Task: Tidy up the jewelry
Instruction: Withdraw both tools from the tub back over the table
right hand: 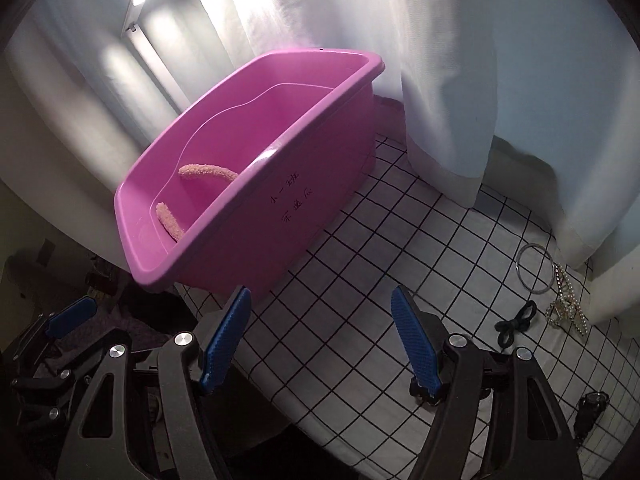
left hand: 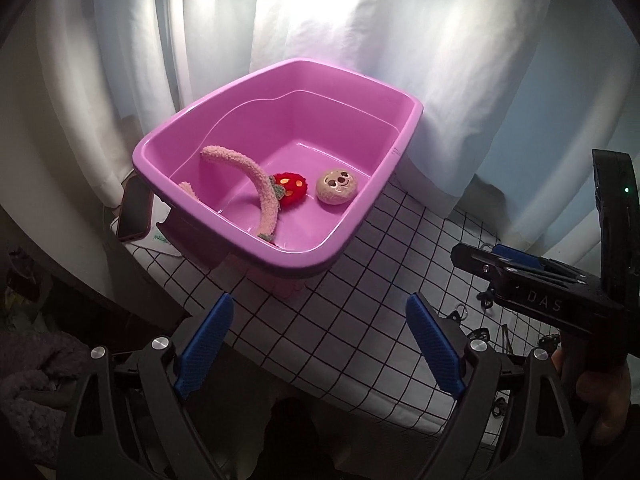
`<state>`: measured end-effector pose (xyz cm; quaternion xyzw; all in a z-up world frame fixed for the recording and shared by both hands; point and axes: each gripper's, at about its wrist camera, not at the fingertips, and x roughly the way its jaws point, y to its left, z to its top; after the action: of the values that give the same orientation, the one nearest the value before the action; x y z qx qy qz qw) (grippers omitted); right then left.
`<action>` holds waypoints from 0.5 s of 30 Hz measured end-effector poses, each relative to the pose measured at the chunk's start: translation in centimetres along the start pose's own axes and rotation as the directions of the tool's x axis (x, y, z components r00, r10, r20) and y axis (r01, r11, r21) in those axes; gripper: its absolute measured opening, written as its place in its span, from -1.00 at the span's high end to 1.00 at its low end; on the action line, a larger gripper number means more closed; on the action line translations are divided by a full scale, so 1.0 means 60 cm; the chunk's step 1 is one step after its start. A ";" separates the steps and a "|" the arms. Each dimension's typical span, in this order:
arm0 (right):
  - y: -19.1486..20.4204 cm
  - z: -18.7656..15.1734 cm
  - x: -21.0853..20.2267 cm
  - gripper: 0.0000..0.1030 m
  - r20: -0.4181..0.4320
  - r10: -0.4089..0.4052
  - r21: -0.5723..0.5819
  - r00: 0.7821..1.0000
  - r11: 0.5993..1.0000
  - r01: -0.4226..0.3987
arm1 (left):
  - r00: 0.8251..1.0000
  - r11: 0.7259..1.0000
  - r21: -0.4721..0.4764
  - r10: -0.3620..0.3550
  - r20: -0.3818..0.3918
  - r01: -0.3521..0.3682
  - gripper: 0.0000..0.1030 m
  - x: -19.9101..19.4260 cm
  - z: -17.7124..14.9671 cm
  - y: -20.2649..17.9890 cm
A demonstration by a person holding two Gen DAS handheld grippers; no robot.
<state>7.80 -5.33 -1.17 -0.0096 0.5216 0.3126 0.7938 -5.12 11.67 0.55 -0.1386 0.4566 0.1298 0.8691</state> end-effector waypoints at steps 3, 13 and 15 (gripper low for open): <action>-0.031 -0.060 -0.025 -0.35 0.017 -0.020 0.029 1.000 0.999 0.020 | 0.999 0.999 -0.003 -0.036 0.004 0.036 -0.75 -0.007 -0.025 -0.018; -0.164 -0.274 -0.092 -0.35 0.089 -0.116 0.215 0.989 0.972 0.095 | 0.994 0.987 0.120 -0.103 -0.043 0.107 -0.83 0.023 -0.119 -0.109; -0.193 -0.314 -0.106 -0.35 0.096 -0.147 0.280 0.984 0.953 0.115 | 0.993 0.981 0.160 -0.107 -0.052 0.114 -0.83 0.035 -0.128 -0.126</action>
<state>-3.50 -24.19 -8.09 0.0835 0.5110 0.1840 0.8355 -7.12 2.09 -4.48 -0.0954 0.4760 0.0406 0.8733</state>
